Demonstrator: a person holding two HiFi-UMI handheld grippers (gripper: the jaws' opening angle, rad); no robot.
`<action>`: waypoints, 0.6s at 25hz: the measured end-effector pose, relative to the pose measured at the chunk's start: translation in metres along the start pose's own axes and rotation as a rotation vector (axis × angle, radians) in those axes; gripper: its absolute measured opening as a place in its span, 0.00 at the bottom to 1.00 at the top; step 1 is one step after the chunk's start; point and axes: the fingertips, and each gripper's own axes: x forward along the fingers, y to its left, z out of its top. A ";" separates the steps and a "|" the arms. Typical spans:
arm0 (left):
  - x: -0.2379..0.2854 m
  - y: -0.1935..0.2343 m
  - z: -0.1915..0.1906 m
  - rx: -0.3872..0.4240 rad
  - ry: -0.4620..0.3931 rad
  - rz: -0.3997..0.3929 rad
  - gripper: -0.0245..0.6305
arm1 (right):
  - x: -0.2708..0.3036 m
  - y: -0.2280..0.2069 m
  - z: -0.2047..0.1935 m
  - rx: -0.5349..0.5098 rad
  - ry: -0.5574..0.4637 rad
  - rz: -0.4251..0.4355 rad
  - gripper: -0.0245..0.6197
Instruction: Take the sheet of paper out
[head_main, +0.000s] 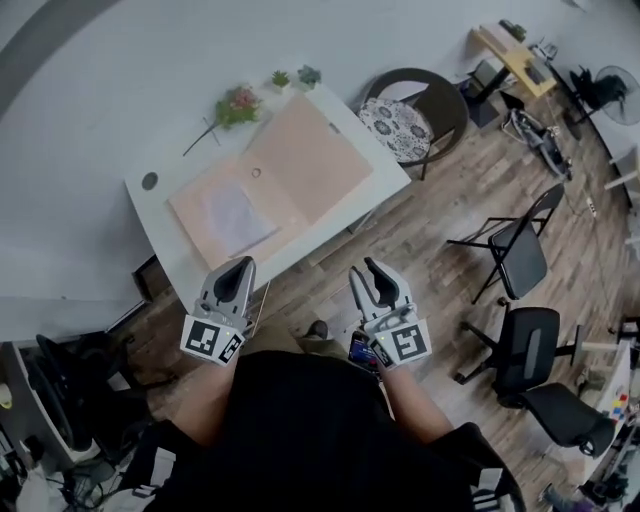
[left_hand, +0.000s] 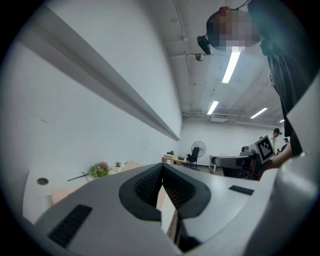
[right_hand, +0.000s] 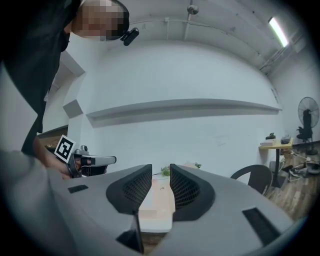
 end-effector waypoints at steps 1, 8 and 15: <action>0.003 0.004 0.000 0.002 0.003 0.020 0.04 | 0.007 -0.005 0.000 0.006 -0.002 0.017 0.22; 0.010 0.049 -0.010 -0.008 0.012 0.161 0.04 | 0.067 -0.010 -0.010 -0.003 0.019 0.162 0.22; 0.014 0.118 -0.011 -0.013 -0.006 0.273 0.04 | 0.148 0.001 -0.013 0.014 0.075 0.274 0.22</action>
